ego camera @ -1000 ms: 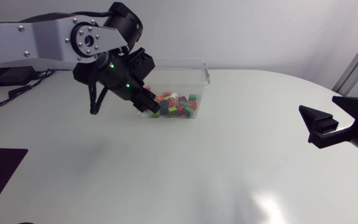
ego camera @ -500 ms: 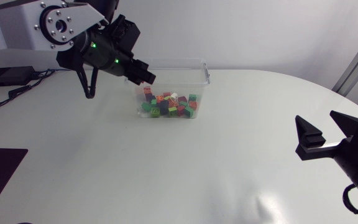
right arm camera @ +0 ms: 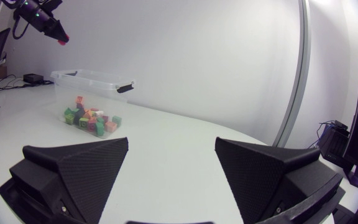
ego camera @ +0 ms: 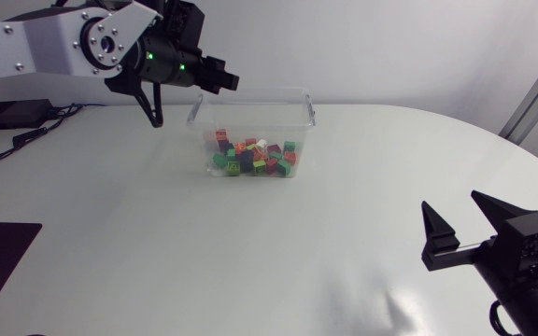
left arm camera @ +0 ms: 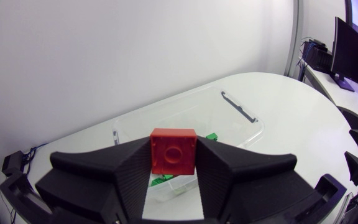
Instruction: Place the duplo bricks in the container
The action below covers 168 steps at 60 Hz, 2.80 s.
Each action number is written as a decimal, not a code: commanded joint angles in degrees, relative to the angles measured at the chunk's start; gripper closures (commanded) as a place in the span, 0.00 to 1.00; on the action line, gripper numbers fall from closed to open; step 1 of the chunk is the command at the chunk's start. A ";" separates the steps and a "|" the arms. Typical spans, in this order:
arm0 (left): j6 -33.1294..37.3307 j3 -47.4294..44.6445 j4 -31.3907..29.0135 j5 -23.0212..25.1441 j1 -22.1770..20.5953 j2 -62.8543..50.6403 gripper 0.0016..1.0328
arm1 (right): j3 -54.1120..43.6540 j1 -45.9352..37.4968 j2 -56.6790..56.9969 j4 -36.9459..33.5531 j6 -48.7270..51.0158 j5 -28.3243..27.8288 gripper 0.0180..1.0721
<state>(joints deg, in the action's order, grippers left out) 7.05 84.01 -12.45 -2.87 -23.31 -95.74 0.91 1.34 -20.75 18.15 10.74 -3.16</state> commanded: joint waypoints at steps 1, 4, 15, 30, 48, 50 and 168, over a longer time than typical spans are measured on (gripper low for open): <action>-1.60 3.62 1.20 0.41 -0.51 -3.04 0.69 | -1.26 0.94 2.47 -0.49 1.30 0.52 0.04; -1.69 5.29 1.20 0.41 -0.51 -4.36 0.69 | -1.26 0.85 3.79 -0.75 1.21 0.52 0.04; -1.86 12.58 1.02 0.41 0.02 -9.37 0.67 | -1.26 0.85 5.28 -2.68 1.03 0.52 0.04; -2.04 19.70 0.67 0.33 0.37 -15.00 0.41 | -1.26 0.59 13.02 -7.52 0.95 0.52 0.04; -2.04 22.78 0.76 -0.11 0.99 -20.01 0.13 | -1.26 0.50 21.02 -13.32 1.47 2.19 0.06; -2.04 22.60 0.76 -0.11 1.07 -19.92 0.07 | -1.17 0.24 21.02 -13.32 1.39 2.19 0.06; 7.02 -64.84 17.68 -9.49 10.22 74.61 0.05 | -1.04 0.36 21.08 -17.63 0.77 3.94 0.05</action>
<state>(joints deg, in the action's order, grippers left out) 16.34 21.82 5.80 -13.34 -14.39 -23.11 0.73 2.13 0.01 1.04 13.30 0.47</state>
